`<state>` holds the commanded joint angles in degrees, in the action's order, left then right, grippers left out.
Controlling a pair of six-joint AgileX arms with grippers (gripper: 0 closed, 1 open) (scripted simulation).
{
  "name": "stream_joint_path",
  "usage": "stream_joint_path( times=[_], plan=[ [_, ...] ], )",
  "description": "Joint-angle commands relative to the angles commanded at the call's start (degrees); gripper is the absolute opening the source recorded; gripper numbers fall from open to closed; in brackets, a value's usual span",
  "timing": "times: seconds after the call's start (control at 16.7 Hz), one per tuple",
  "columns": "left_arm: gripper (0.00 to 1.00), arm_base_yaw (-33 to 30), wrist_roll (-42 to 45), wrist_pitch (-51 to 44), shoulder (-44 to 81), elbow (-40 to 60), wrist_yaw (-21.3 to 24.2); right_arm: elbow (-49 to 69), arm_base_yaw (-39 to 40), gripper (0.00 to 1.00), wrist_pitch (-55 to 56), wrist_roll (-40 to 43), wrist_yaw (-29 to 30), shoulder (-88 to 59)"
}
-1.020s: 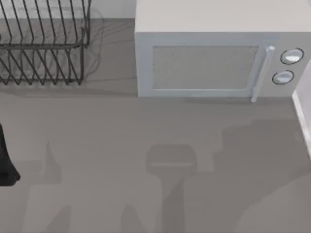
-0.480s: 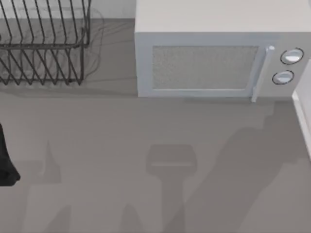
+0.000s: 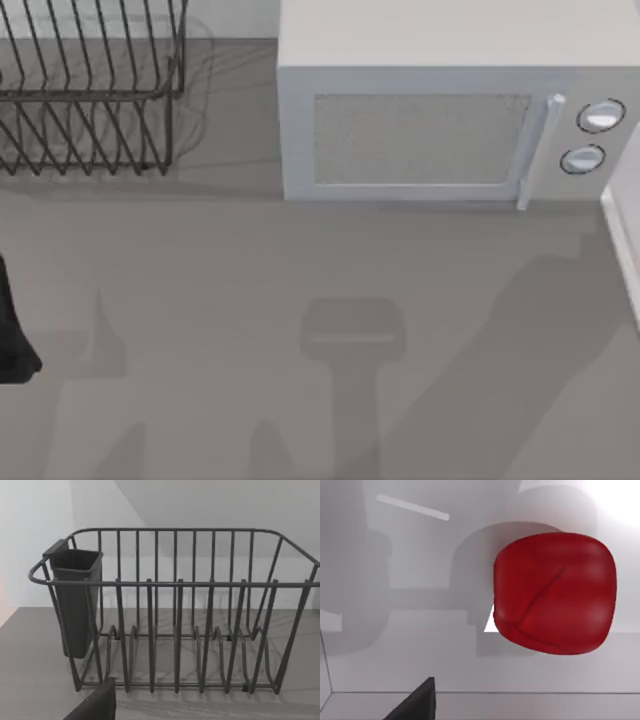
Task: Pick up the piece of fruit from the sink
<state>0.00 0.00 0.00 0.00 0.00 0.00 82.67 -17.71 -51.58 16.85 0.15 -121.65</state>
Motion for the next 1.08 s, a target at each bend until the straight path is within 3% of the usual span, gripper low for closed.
stream_joint_path(
  times=[0.36, 0.72, 1.08],
  plan=[
    [1.00, 0.00, 0.00, 0.00, 0.00, 0.00, 0.00, -6.44, -0.13, 1.00, 18.74, -0.16, 0.09, -10.82],
    [1.00, 0.00, 0.00, 0.00, 0.00, 0.00, 0.00, -7.79, -0.16, 1.00, 21.36, -0.19, 0.11, -13.01],
    [1.00, 0.00, 0.00, 0.00, 0.00, 0.00, 0.00, -7.79, -0.16, 0.55, 21.36, -0.19, 0.11, -13.01]
  ],
)
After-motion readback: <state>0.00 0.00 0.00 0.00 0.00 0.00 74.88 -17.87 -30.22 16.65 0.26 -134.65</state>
